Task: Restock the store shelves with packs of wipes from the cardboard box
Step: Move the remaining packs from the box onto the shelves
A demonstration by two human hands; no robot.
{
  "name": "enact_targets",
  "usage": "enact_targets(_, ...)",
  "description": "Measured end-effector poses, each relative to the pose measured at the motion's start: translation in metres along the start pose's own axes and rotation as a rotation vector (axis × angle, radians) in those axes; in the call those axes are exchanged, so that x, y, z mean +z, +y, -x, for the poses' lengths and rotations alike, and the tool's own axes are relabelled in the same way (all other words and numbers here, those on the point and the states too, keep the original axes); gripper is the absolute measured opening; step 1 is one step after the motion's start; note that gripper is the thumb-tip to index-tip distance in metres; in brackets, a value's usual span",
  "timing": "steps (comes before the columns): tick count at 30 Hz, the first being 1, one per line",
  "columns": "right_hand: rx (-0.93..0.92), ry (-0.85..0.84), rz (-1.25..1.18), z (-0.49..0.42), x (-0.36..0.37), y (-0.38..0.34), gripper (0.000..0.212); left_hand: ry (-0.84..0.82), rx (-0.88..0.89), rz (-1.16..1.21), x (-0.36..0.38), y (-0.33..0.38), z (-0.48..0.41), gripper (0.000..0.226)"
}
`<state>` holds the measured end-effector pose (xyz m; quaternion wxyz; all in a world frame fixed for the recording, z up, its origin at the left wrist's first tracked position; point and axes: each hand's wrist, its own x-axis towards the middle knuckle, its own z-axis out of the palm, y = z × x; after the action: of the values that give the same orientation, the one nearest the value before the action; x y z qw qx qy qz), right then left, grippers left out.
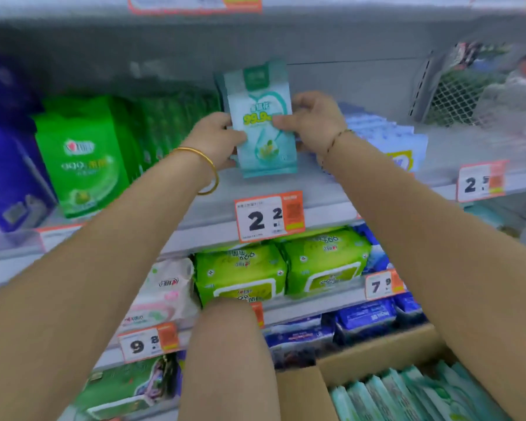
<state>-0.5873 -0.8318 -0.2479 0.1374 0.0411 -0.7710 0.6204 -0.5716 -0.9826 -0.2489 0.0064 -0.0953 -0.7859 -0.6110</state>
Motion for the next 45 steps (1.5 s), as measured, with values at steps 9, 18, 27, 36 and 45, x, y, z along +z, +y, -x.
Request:
enact_targets(9, 0.069, 0.126, 0.342, -0.057, 0.042, 0.039, 0.042, 0.118, -0.054, -0.334, -0.002, -0.034, -0.067, 0.032)
enact_targets(18, 0.173, 0.141, 0.414, -0.062, 0.051, 0.036, 0.070, 0.159, -0.087, -0.409, -0.007, -0.038, -0.063, 0.022)
enact_targets(27, -0.100, 0.141, 0.223, 0.042, 0.001, 0.013, 0.046, 0.181, 0.295, -0.204, 0.032, -0.021, 0.050, 0.049)
enact_targets(36, 0.410, 0.034, 0.469, 0.214, -0.118, 0.181, 0.025, -0.471, 0.038, -0.185, 0.176, -0.130, 0.139, 0.036)
enact_targets(45, 1.144, -0.303, 0.994, 0.284, -0.160, 0.371, 0.045, -0.985, 0.001, -0.690, 0.292, -0.206, 0.139, 0.039)
